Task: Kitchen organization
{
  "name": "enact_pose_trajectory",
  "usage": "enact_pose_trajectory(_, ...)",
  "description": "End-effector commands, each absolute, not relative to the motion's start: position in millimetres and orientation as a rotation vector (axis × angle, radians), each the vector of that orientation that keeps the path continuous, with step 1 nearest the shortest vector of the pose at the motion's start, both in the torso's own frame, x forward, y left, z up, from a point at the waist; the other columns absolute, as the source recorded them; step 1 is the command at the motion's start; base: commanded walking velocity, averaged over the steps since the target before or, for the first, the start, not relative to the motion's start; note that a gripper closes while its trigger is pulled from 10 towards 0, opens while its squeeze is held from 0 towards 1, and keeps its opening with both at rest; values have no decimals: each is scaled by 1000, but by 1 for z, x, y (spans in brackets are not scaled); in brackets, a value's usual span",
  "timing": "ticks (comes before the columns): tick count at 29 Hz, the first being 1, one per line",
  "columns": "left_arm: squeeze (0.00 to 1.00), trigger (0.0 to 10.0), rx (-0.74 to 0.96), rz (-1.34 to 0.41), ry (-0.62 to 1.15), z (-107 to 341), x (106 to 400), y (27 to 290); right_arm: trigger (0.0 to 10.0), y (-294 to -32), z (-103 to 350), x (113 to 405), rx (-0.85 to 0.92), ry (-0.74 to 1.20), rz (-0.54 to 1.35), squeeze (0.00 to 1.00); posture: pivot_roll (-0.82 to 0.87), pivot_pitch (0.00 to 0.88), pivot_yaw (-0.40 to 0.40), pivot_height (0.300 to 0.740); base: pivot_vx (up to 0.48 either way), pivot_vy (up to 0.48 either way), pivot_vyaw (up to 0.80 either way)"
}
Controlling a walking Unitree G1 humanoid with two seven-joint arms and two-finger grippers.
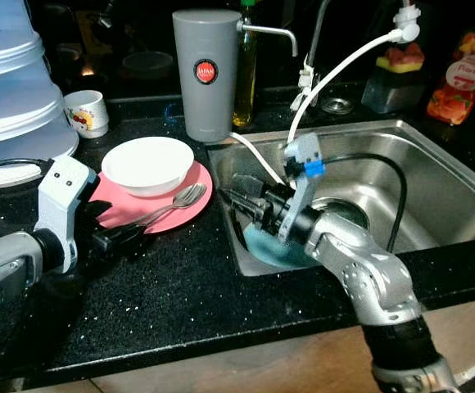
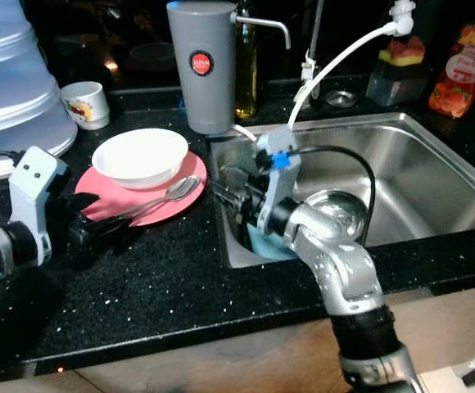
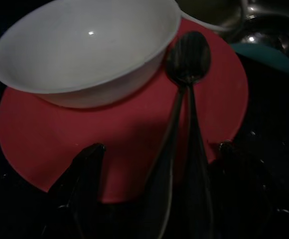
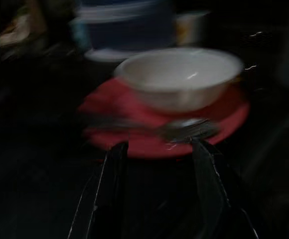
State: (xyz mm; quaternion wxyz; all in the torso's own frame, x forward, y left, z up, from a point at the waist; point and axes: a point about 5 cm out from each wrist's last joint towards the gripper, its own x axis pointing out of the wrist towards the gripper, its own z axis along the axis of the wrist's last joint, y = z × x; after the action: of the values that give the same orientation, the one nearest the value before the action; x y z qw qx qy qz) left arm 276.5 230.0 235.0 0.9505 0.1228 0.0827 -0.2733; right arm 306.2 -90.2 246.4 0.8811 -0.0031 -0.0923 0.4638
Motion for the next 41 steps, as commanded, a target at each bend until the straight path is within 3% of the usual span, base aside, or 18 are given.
enact_pose_trajectory(1, 0, 10000, 274, -565, 193, 232, 276, 232, 10000, -83, 243, 299, -15, -164, 1048, 0, 68, 48, 50, 740, 0, 0, 0)
enact_pose_trajectory(20, 0, 10000, 274, -560, 370, 219, 274, 244, 10000, -72, 228, 283, -80, -91, 1192, 0, 68, 37, 51, 740, 0, 0, 0)
enact_pose_trajectory(22, 0, 9412, 273, -564, 369, 220, 274, 244, 10000, -72, 228, 283, -80, -91, 1192, 0, 68, 38, 52, 740, 0, 0, 0)
enact_pose_trajectory(23, 0, 8078, 272, -566, 369, 220, 274, 244, 10000, -72, 228, 283, -81, -91, 1192, 0, 68, 38, 52, 740, 0, 0, 0)
enact_pose_trajectory(24, 0, 4745, 271, -566, 368, 221, 274, 244, 10000, -72, 228, 283, -83, -91, 1192, 0, 69, 41, 51, 740, 0, 0, 0)
enact_pose_trajectory(26, 0, 4745, 271, -565, 366, 221, 274, 244, 10000, -72, 228, 283, -84, -90, 1192, 0, 69, 41, 51, 740, 0, 0, 0)
enact_pose_trajectory(27, 0, 2784, 271, -561, 361, 223, 275, 245, 10000, -73, 228, 283, -85, -91, 1191, 0, 70, 43, 50, 740, 0, 0, 0)
enact_pose_trajectory(28, 0, 2784, 270, -560, 358, 223, 275, 245, 10000, -73, 228, 283, -86, -91, 1191, 0, 70, 43, 50, 740, 0, 0, 0)
enact_pose_trajectory(30, 0, 0, 273, -549, 345, 226, 275, 247, 10000, -73, 228, 284, -87, -93, 1186, 0, 71, 45, 50, 740, 0, 0, 0)
enact_pose_trajectory(41, 0, 0, 270, -540, 320, 233, 276, 250, 10000, -74, 229, 285, -87, -97, 1180, 0, 76, 48, 50, 740, 0, 0, 0)
